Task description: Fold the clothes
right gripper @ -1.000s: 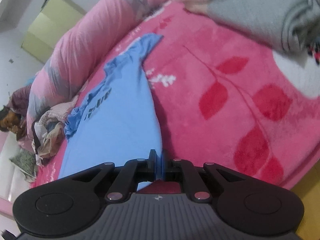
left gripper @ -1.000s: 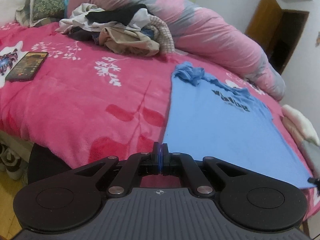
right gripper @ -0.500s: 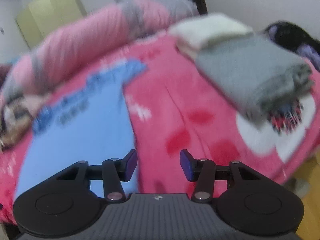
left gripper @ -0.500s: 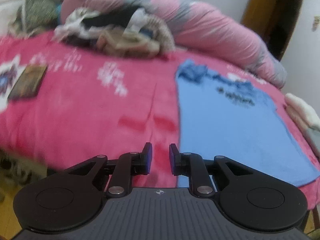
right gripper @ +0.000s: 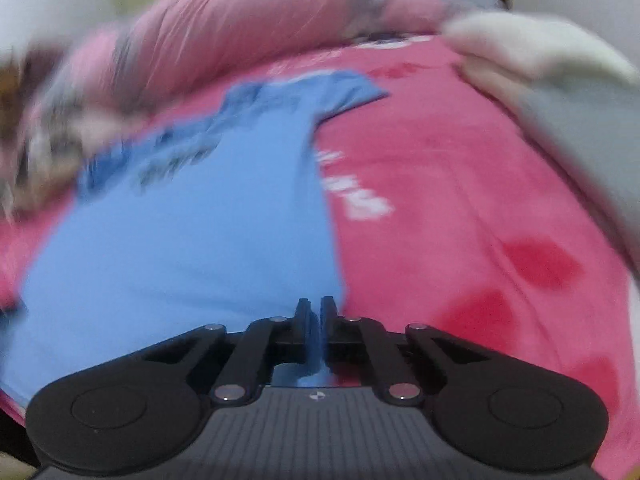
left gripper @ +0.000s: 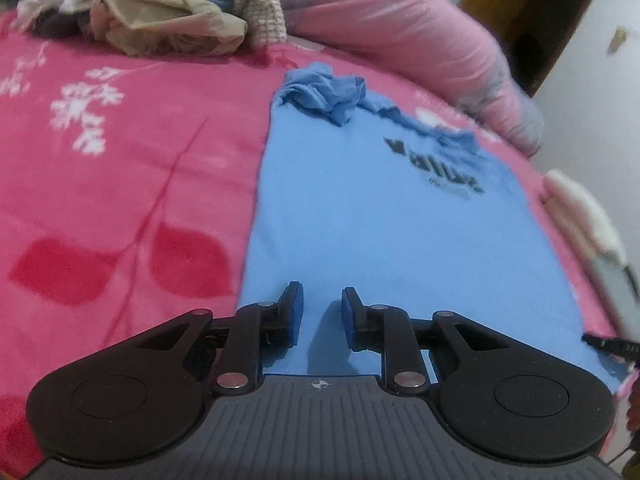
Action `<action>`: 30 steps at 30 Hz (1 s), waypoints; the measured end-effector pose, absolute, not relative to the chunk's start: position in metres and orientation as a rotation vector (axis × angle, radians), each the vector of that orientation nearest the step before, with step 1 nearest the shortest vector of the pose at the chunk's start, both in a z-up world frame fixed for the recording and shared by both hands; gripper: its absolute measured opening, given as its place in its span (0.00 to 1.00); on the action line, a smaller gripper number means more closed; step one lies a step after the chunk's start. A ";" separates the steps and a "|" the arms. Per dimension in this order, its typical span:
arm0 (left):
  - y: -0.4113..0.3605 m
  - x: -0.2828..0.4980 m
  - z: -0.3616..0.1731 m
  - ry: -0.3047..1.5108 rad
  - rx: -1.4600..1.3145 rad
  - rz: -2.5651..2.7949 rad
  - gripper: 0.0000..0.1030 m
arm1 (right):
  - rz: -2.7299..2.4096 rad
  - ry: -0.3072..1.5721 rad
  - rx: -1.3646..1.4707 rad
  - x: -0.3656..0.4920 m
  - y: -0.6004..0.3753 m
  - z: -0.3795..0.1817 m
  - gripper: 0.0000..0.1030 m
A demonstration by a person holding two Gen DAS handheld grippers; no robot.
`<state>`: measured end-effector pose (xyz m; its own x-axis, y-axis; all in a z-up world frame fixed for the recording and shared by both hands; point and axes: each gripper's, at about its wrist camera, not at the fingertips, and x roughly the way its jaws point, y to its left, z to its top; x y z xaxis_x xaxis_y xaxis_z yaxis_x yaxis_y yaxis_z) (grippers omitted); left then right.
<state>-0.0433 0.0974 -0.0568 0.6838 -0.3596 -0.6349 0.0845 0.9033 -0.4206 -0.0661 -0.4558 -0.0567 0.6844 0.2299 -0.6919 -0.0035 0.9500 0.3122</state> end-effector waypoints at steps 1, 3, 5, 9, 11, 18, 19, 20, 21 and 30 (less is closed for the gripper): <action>0.102 -0.044 -0.057 0.780 -0.391 -0.265 0.21 | 0.110 0.818 0.321 -0.067 -0.466 -0.051 0.03; 0.104 -0.042 -0.056 0.784 -0.389 -0.272 0.21 | 0.068 0.826 0.344 -0.068 -0.481 -0.040 0.05; 0.102 -0.042 -0.055 0.788 -0.385 -0.271 0.21 | 0.079 0.795 0.297 -0.058 -0.476 -0.026 0.05; 0.093 -0.043 -0.052 0.784 -0.341 -0.252 0.21 | 0.202 0.715 0.161 -0.020 -0.437 -0.010 0.05; 0.091 -0.044 -0.052 0.783 -0.336 -0.242 0.21 | 0.255 0.728 0.088 0.004 -0.418 -0.020 0.04; 0.093 -0.041 -0.049 0.786 -0.334 -0.240 0.21 | 0.071 0.805 0.046 0.027 -0.451 -0.057 0.05; 0.094 -0.041 -0.048 0.785 -0.328 -0.241 0.21 | 0.051 0.791 0.033 0.025 -0.452 -0.052 0.04; 0.093 -0.040 -0.048 0.784 -0.323 -0.240 0.21 | 0.066 0.773 0.028 0.025 -0.449 -0.047 0.04; 0.093 -0.040 -0.048 0.782 -0.319 -0.239 0.21 | 0.100 0.757 0.030 0.026 -0.445 -0.042 0.04; 0.090 -0.043 -0.049 0.761 -0.284 -0.233 0.21 | 0.102 0.777 0.092 0.074 -0.439 -0.064 0.03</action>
